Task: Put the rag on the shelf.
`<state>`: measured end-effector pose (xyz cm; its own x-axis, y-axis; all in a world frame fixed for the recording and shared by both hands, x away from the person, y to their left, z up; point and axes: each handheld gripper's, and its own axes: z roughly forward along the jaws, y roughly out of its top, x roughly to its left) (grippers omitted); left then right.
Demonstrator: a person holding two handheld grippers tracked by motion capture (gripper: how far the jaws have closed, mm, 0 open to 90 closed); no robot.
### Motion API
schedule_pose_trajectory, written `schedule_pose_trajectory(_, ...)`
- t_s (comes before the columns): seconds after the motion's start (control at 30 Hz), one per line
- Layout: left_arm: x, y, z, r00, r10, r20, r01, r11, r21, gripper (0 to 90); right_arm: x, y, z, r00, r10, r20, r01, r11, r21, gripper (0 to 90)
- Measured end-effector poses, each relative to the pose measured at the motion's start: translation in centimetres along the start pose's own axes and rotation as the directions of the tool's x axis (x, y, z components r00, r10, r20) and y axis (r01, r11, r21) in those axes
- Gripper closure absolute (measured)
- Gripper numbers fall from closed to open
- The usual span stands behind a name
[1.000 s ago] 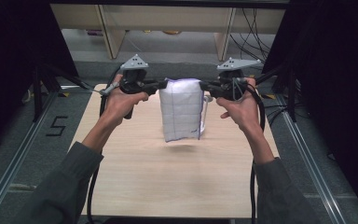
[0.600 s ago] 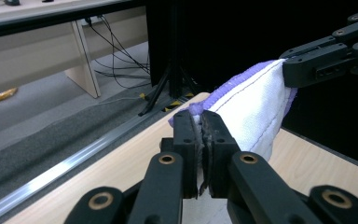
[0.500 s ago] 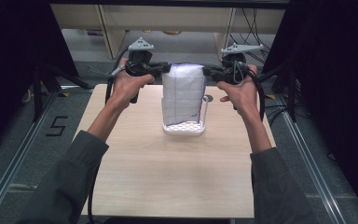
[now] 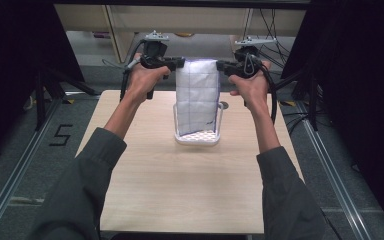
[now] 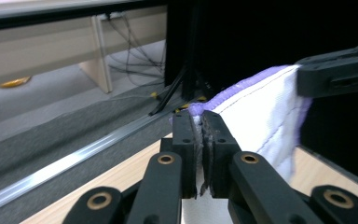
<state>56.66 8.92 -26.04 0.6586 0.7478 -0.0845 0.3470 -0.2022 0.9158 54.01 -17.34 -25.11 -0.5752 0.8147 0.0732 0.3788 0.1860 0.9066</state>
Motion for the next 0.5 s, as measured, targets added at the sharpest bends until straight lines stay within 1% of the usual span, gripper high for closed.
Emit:
schedule_pose_trajectory(0.03, 0.3, -0.2, 0.4, 1.0, -0.01, -0.001, 0.01, 0.9999, 0.002, 84.1, -0.2, -0.1, 0.5, 0.9999, 0.01, 0.001, -0.01, 1.0, 0.014, 84.8)
schedule_pose_trajectory(0.1, 0.7, -0.6, 1.3, 0.9997, -0.023, -0.003, 0.023, 0.9997, 0.009, 84.0, -0.5, -0.4, 1.6, 0.9996, 0.014, 0.022, -0.015, 0.999, 0.032, 84.8)
schedule_pose_trajectory(0.13, 1.0, -0.9, 1.8, 0.9995, -0.03, -0.005, 0.03, 0.9995, 0.008, 84.0, -0.7, -0.6, 2.0, 0.9993, 0.025, 0.029, -0.027, 0.999, 0.044, 84.8)
schedule_pose_trajectory(0.2, 1.4, -1.1, 2.7, 0.9993, -0.038, -0.008, 0.038, 0.9992, 0.014, 84.0, -1.0, -0.9, 2.9, 0.9984, 0.026, 0.051, -0.029, 0.997, 0.068, 84.8)
schedule_pose_trajectory(0.27, 1.6, -1.3, 3.5, 0.9992, -0.038, 0.007, 0.038, 0.9992, 0.011, 84.1, -1.4, -1.2, 3.7, 0.9975, 0.034, 0.062, -0.04, 0.996, 0.082, 84.7)
schedule_pose_trajectory(0.33, 1.9, -1.7, 4.3, 0.9989, -0.047, 0.008, 0.047, 0.9986, 0.026, 84.0, -1.7, -1.5, 4.4, 0.9972, 0.038, 0.064, -0.044, 0.995, 0.095, 84.7)
schedule_pose_trajectory(0.37, 2.1, -2.0, 4.6, 0.9986, -0.052, 0.001, 0.052, 0.998, 0.036, 84.0, -1.8, -1.7, 4.7, 0.9971, 0.04, 0.065, -0.046, 0.994, 0.101, 84.6)
schedule_pose_trajectory(0.4, 2.3, -2.3, 4.9, 0.9982, -0.06, 0.0, 0.06, 0.9972, 0.044, 84.0, -2.1, -1.8, 5.0, 0.9977, 0.023, 0.063, -0.03, 0.994, 0.106, 84.6)
schedule_pose_trajectory(0.43, 2.5, -2.6, 5.3, 0.998, -0.062, 0.004, 0.062, 0.9965, 0.055, 84.1, -2.0, -2.0, 5.3, 0.9969, 0.039, 0.069, -0.046, 0.993, 0.111, 84.6)
schedule_pose_trajectory(0.5, 2.5, -3.0, 5.8, 0.9981, -0.062, -0.003, 0.062, 0.9959, 0.065, 84.0, -2.1, -2.3, 5.8, 0.9965, 0.03, 0.079, -0.04, 0.991, 0.128, 84.6)
